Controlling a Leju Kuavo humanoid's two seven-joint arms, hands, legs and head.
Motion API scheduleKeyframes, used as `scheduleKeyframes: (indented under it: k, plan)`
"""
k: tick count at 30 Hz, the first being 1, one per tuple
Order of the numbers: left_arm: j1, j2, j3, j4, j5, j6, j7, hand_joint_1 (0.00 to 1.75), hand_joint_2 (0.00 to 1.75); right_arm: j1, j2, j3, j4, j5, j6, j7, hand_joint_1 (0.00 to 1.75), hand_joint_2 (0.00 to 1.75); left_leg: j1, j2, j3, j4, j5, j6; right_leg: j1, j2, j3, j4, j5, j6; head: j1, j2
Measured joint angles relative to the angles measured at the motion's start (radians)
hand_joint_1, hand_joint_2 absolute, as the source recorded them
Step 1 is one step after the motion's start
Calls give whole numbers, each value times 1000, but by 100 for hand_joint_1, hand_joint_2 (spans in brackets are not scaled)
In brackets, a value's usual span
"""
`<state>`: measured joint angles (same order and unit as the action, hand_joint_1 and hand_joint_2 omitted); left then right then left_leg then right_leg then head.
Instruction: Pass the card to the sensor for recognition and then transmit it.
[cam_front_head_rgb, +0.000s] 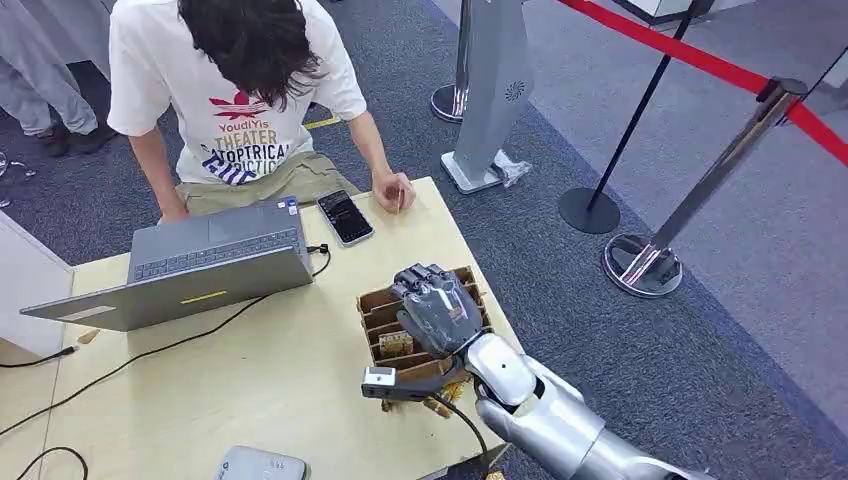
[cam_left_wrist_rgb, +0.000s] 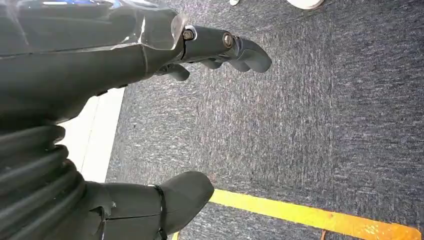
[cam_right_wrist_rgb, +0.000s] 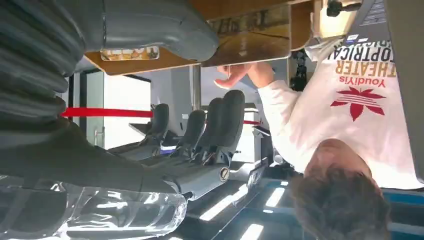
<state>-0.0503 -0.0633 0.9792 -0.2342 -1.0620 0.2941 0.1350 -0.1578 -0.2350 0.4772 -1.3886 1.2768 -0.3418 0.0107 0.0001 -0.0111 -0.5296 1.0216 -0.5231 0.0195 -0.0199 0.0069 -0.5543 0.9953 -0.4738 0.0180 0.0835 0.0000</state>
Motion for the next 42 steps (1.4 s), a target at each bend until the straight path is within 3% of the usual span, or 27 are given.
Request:
scheduleKeyframes:
  k: [1, 15, 21, 33, 36, 37, 42]
  plan:
    - [0, 0, 0, 0, 0, 0, 0, 0, 175, -2, 3, 1, 1, 0, 1, 0, 106, 175, 0, 0, 0, 0, 0, 0, 0, 0, 0, 0, 0, 0, 0, 0]
    - [0, 0, 2, 0, 0, 0, 7, 0, 175, -31, 26, 17, 30, -1, 18, -3, 87, 175, 0, 0, 0, 0, 0, 0, 0, 0, 0, 0, 0, 0, 0, 0]
    - [0, 0, 3, 0, 0, -1, 7, 0, 175, -33, 27, 20, 39, -2, 19, -4, 105, 175, 0, 0, 0, 0, 0, 0, 0, 0, 0, 0, 0, 0, 0, 0]
    - [0, 0, 16, 0, -2, 0, 6, 0, 175, -32, 27, 23, 48, -6, 25, -5, 103, 175, 0, 0, 0, 0, 0, 0, 0, 0, 0, 0, 0, 0, 0, 0]
    - [0, -1, 18, 0, -3, 2, 6, 0, 175, -31, 27, 26, 48, -6, 29, -5, 113, 175, 0, 0, 0, 0, 0, 0, 0, 0, 0, 0, 0, 0, 0, 0]
    - [0, -1, 18, 0, -3, 2, 5, 0, 175, -31, 27, 26, 48, -6, 30, -5, 126, 175, 0, 0, 0, 0, 0, 0, 0, 0, 0, 0, 0, 0, 0, 0]
    - [0, -3, 19, 0, -7, 5, -2, 0, 175, -29, 28, 30, 48, -6, 30, -5, 138, 175, 0, 0, 0, 0, 0, 0, 0, 0, 0, 0, 0, 0, 0, 0]
